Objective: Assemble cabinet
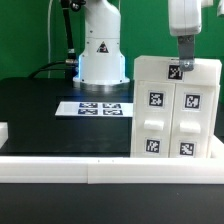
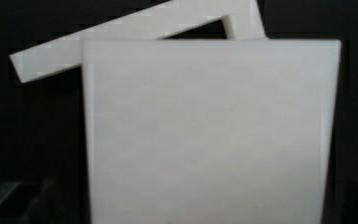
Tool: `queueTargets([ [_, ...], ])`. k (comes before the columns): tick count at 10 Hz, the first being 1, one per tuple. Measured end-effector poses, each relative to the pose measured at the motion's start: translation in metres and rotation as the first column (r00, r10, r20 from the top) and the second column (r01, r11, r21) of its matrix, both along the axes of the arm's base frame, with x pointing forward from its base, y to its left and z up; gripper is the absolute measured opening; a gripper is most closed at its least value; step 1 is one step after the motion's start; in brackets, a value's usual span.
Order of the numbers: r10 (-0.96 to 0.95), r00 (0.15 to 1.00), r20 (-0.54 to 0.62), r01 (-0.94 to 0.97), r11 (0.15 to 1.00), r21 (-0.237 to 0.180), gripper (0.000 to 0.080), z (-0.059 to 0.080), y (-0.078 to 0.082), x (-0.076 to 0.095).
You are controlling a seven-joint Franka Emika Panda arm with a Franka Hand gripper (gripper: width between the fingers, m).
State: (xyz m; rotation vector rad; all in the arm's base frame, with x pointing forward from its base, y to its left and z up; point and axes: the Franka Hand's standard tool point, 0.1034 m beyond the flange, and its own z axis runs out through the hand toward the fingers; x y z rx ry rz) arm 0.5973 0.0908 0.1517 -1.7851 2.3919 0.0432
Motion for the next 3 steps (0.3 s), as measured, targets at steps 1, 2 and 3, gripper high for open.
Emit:
queueTargets([
  [1,0.007,1.0,0.001,-0.007,1.0,-0.001,0.0798,0.0,0.0006,-0.0001],
  [2,0.017,1.0,0.002,-0.017,1.0,-0.001,0.0797,0.0,0.0014,-0.0002],
  [3,0.022,1.0,0.002,-0.022,1.0,-0.002,0.0797,-0.0001,0.0021,-0.0004],
])
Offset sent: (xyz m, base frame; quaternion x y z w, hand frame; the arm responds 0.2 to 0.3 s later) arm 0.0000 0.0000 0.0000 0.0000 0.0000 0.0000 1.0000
